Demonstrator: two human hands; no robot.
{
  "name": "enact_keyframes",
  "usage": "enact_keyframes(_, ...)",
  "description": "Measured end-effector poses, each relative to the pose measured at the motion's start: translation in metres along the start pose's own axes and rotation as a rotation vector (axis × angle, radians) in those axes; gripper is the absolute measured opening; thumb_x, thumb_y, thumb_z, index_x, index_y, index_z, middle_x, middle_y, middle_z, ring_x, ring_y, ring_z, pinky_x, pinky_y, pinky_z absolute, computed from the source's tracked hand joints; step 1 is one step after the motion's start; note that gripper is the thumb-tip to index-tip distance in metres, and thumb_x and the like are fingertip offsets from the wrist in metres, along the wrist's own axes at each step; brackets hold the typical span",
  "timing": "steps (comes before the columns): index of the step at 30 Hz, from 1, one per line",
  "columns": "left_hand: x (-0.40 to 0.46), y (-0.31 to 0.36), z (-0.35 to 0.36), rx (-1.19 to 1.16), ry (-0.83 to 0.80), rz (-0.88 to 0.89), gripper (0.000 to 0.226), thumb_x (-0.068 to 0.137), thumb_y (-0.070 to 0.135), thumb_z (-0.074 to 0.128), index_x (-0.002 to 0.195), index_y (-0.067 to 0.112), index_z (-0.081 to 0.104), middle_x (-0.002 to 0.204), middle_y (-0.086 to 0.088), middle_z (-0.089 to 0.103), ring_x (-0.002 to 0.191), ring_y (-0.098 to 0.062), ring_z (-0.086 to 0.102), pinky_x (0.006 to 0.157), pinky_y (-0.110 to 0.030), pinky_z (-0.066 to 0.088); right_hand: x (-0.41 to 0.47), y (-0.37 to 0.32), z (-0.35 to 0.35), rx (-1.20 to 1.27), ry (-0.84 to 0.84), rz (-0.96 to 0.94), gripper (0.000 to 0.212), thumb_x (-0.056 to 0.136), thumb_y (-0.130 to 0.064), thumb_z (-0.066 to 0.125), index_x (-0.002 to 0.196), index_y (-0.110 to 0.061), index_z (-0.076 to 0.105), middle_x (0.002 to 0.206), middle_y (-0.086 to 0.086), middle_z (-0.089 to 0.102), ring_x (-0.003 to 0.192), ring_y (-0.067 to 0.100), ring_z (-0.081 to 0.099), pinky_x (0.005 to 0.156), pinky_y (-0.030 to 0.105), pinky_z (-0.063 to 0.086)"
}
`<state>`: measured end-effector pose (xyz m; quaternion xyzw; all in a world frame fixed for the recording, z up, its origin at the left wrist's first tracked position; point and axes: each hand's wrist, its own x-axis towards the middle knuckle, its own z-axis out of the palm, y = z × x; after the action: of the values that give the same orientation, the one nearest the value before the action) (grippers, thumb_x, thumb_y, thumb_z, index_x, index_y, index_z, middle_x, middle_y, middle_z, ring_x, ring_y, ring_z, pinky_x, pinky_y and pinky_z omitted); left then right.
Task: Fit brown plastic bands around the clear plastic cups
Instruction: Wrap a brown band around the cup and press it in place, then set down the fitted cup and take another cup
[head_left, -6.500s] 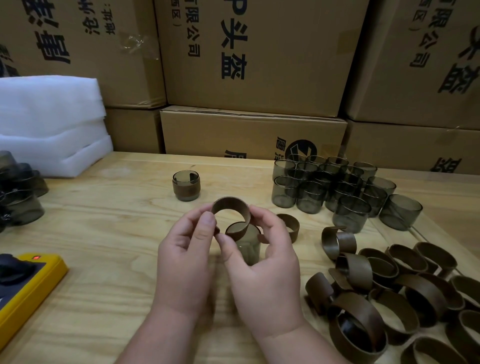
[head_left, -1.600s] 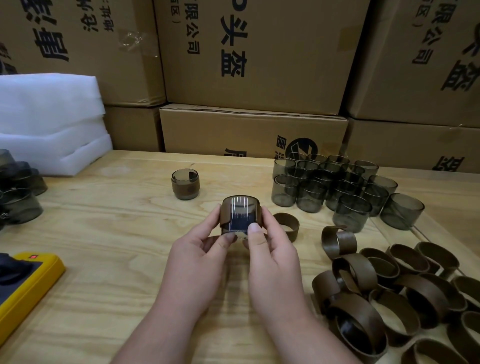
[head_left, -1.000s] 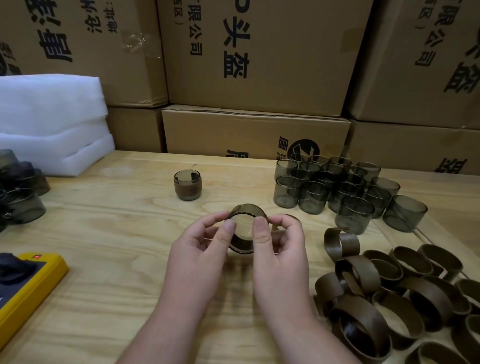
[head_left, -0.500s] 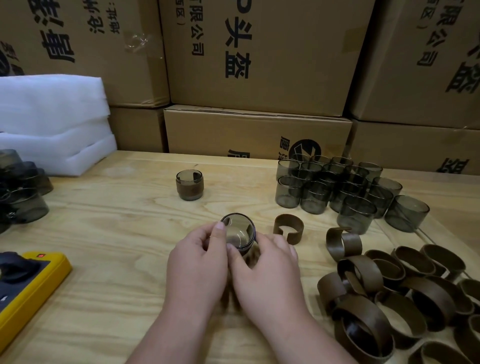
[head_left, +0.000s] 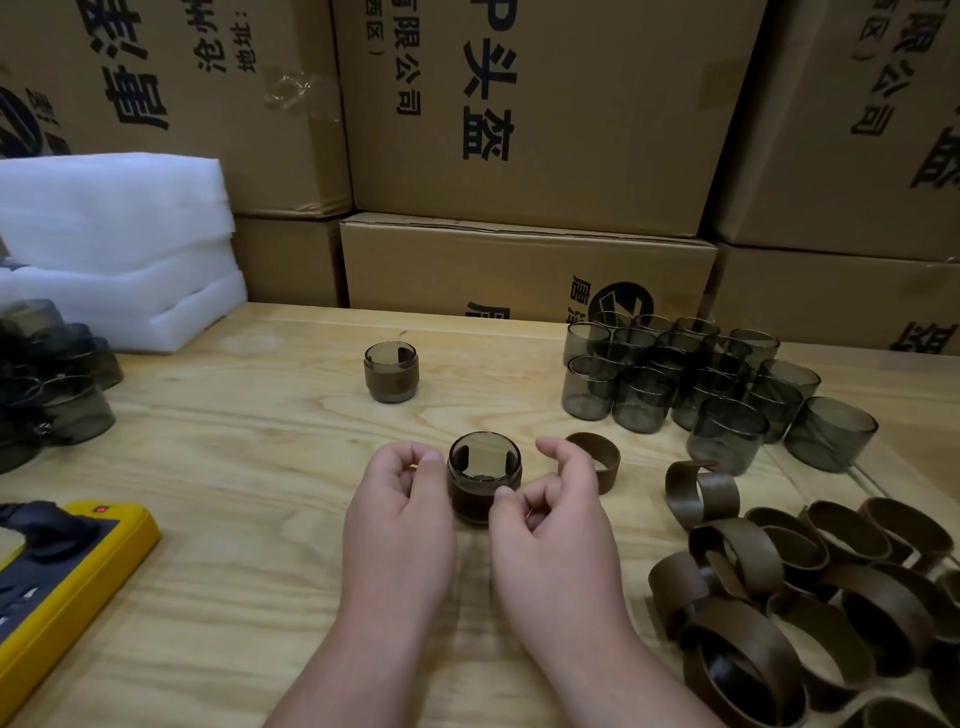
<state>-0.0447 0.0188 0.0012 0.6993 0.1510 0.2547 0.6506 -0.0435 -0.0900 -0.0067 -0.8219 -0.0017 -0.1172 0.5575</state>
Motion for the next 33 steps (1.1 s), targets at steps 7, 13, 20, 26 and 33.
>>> enact_keyframes(7,0.003,-0.005,0.0,0.005,-0.023,-0.012,0.024,0.101,0.027,0.056,0.079,0.034,0.062,0.059,0.01,0.06,0.052,-0.012,0.053,0.06,-0.037,0.047,-0.004,-0.006,-0.005,0.035,-0.245,-0.024,0.091,0.092,-0.013,0.055,0.15,-0.063,0.006,0.128,-0.044,0.055,0.074,0.002,0.062,0.079,0.028,0.053)
enact_keyframes(13,0.004,-0.007,-0.001,-0.004,-0.034,-0.006,0.021,0.1,0.027,0.056,0.079,0.023,0.061,0.059,0.01,0.059,0.05,-0.011,0.053,0.056,-0.032,0.046,-0.007,-0.012,-0.003,0.024,-0.334,-0.06,0.097,0.087,-0.016,0.048,0.148,-0.07,-0.004,0.131,-0.057,0.028,0.118,0.021,0.057,0.113,0.048,0.043)
enact_keyframes(20,0.005,-0.009,-0.002,-0.039,-0.093,-0.009,0.02,0.095,0.006,0.057,0.088,0.023,0.067,0.076,0.014,0.07,0.069,0.0,0.062,0.067,-0.019,0.048,-0.002,-0.001,0.001,-0.027,-0.209,-0.058,0.072,0.084,-0.028,0.049,0.149,-0.053,0.028,0.13,-0.036,0.05,0.109,-0.002,0.052,0.104,0.033,0.048)
enact_keyframes(26,0.007,-0.01,0.003,0.128,-0.099,0.038,0.042,0.087,-0.005,0.049,0.092,0.032,0.069,0.092,0.021,0.07,0.092,0.006,0.062,0.076,-0.012,0.043,-0.002,-0.003,0.004,-0.036,-0.176,0.013,0.067,0.077,-0.035,0.047,0.14,-0.055,0.037,0.119,-0.03,0.057,0.115,-0.008,0.05,0.097,0.024,0.046)
enact_keyframes(33,0.036,-0.007,0.025,0.448,-0.087,0.031,0.027,0.087,0.01,0.051,0.082,0.034,0.061,0.097,0.013,0.07,0.096,-0.02,0.066,0.086,-0.039,0.054,-0.001,-0.004,0.001,-0.016,-0.176,0.031,0.056,0.081,-0.031,0.047,0.134,-0.05,0.043,0.113,-0.025,0.057,0.111,0.001,0.056,0.096,0.036,0.052)
